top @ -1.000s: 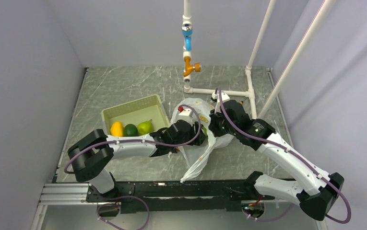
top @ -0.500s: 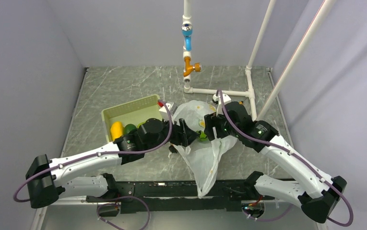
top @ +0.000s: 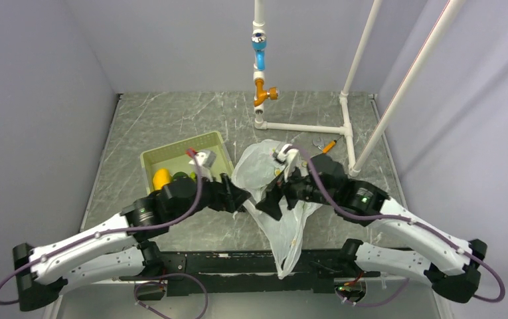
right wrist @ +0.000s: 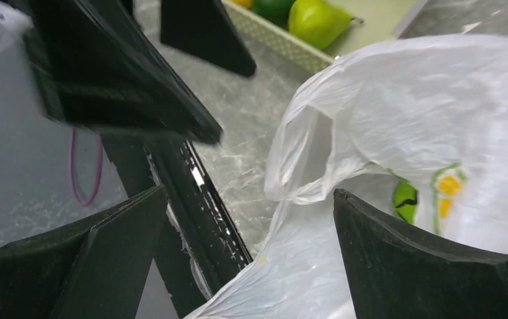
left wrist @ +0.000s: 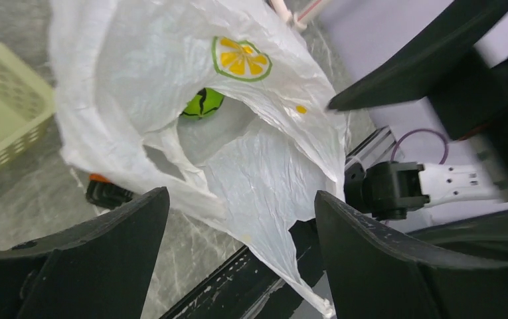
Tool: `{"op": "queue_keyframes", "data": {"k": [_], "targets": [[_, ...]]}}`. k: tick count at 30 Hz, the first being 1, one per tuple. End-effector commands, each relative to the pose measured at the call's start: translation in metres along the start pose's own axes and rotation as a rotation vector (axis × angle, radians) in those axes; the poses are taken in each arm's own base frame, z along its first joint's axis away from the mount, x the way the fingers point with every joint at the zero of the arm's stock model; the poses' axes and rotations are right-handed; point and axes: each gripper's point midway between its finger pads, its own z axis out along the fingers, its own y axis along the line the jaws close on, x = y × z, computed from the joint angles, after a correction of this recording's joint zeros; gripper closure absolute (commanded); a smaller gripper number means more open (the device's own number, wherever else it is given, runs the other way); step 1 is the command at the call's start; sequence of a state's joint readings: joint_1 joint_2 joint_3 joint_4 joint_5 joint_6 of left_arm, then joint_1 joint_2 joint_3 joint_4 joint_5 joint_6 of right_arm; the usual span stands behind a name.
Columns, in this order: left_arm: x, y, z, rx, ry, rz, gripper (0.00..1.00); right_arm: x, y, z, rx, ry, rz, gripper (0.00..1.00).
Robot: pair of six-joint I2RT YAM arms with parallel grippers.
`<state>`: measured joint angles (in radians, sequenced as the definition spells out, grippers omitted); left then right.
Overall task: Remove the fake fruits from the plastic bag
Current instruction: Take out the fake fruit from the plastic bag.
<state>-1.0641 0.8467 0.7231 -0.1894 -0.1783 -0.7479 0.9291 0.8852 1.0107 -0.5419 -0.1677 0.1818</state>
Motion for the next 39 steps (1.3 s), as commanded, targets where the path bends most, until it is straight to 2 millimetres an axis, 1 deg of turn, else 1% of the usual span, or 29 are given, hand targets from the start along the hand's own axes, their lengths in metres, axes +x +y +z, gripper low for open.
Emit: {"op": "queue_keyframes", "data": {"k": [1, 3, 5, 7, 8, 10, 12, 15, 17, 19, 20, 21, 23, 25, 29, 32, 35, 37, 39], "targets": [[-0.007, 0.033, -0.037, -0.128, -0.048, -0.031, 0.11, 0.021, 0.01, 0.03, 0.003, 0.014, -0.036, 0.02], [-0.005, 0.041, -0.05, -0.151, -0.048, -0.046, 0.06, 0.031, 0.012, 0.041, 0.023, 0.024, -0.048, 0.03], [-0.003, 0.047, -0.059, -0.169, -0.04, -0.054, 0.05, 0.044, 0.014, 0.053, 0.033, 0.066, -0.059, 0.04], [-0.002, 0.052, -0.066, -0.19, -0.042, -0.071, 0.05, 0.059, 0.016, 0.067, 0.05, 0.136, -0.074, 0.1], [-0.002, 0.053, -0.069, -0.192, -0.043, -0.074, 0.05, 0.067, 0.013, 0.072, 0.074, 0.164, -0.086, 0.14], [-0.003, 0.052, -0.073, -0.181, -0.051, -0.075, 0.04, 0.081, 0.003, 0.082, 0.145, 0.213, -0.1, 0.2], [-0.005, 0.051, -0.075, -0.172, -0.059, -0.08, 0.04, 0.09, -0.01, 0.086, 0.227, 0.234, -0.111, 0.23], [-0.004, 0.047, -0.074, -0.148, -0.054, -0.082, 0.03, 0.094, -0.033, 0.085, 0.357, 0.2, -0.112, 0.24], [-0.001, 0.044, -0.072, -0.119, -0.054, -0.091, 0.03, 0.092, -0.04, 0.085, 0.391, 0.173, -0.117, 0.34], [0.0, 0.038, -0.07, -0.07, -0.069, -0.109, 0.03, 0.084, -0.042, 0.085, 0.403, 0.134, -0.113, 0.52], [0.0, 0.036, -0.069, -0.048, -0.077, -0.116, 0.03, 0.08, -0.04, 0.086, 0.397, 0.12, -0.112, 0.58], [0.001, 0.033, -0.068, -0.026, -0.083, -0.123, 0.03, 0.077, -0.038, 0.087, 0.384, 0.108, -0.114, 0.65], [0.001, 0.03, -0.067, 0.001, -0.094, -0.137, 0.03, 0.064, -0.03, 0.088, 0.345, 0.083, -0.122, 0.84], [0.003, 0.027, -0.063, 0.018, -0.087, -0.142, 0.03, 0.051, -0.024, 0.087, 0.32, 0.057, -0.134, 1.0], [0.011, 0.02, -0.052, 0.041, -0.04, -0.124, 0.05, 0.02, -0.023, 0.08, 0.33, 0.019, -0.161, 1.0], [0.024, 0.018, -0.039, 0.076, -0.014, -0.123, 0.06, 0.004, -0.028, 0.07, 0.365, 0.028, -0.181, 1.0], [0.034, 0.012, -0.025, 0.147, -0.018, -0.152, 0.07, -0.013, -0.031, 0.059, 0.376, 0.005, -0.177, 1.0], [0.038, 0.003, -0.018, 0.218, -0.024, -0.161, 0.07, -0.024, -0.032, 0.053, 0.376, -0.021, -0.159, 1.0], [0.039, -0.004, -0.01, 0.265, -0.035, -0.159, 0.07, -0.031, -0.027, 0.05, 0.335, -0.038, -0.142, 1.0]]}}
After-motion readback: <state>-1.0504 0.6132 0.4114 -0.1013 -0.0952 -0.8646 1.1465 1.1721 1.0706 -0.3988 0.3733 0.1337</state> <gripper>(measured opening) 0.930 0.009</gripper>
